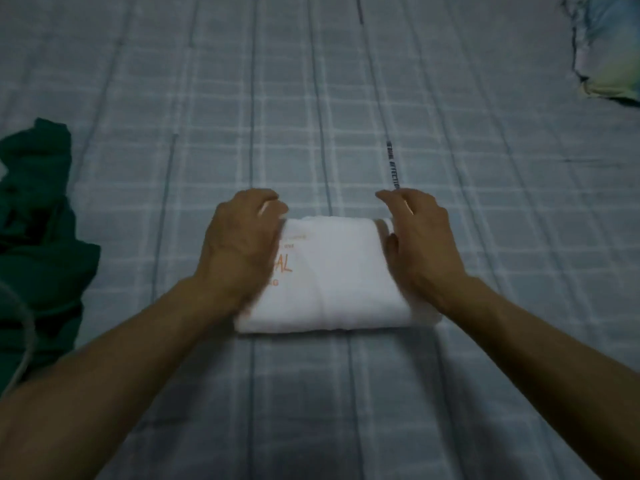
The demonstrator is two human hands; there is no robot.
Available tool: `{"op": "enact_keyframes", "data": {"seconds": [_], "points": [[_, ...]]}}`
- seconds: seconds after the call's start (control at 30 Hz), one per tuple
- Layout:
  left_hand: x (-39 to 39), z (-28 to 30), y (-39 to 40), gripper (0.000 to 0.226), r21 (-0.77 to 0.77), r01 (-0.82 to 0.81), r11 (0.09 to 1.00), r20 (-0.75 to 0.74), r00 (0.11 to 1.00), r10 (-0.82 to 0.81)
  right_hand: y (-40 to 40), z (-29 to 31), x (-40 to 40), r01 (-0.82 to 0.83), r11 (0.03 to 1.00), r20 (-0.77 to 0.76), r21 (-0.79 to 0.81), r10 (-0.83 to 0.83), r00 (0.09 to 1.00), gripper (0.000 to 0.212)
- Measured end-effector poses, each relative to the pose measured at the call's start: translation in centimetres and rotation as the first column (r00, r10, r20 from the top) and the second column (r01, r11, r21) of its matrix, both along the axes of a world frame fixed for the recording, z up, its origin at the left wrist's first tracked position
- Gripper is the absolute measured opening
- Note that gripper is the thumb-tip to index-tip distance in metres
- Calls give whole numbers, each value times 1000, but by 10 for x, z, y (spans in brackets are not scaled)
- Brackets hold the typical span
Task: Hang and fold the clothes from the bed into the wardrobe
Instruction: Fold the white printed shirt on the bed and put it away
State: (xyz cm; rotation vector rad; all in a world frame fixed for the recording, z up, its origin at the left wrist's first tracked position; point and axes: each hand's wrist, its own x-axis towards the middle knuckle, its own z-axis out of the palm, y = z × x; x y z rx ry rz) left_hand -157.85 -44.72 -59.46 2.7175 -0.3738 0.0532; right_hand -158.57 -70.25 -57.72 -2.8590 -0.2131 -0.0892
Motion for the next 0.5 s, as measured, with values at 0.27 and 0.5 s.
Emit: {"op": "enact_keyframes", "data": {"seconds": [0.27,0.5], "points": [[-35,-41,-27,69,95,249,964,-100,966,-239,33,-42,-33,-88,987,-167,-132,66,984,71],[-6,-61,-27,69,96,273,957,-181,950,-252,28,-66,-1,-65,992,-243,-107,37,969,73]]}}
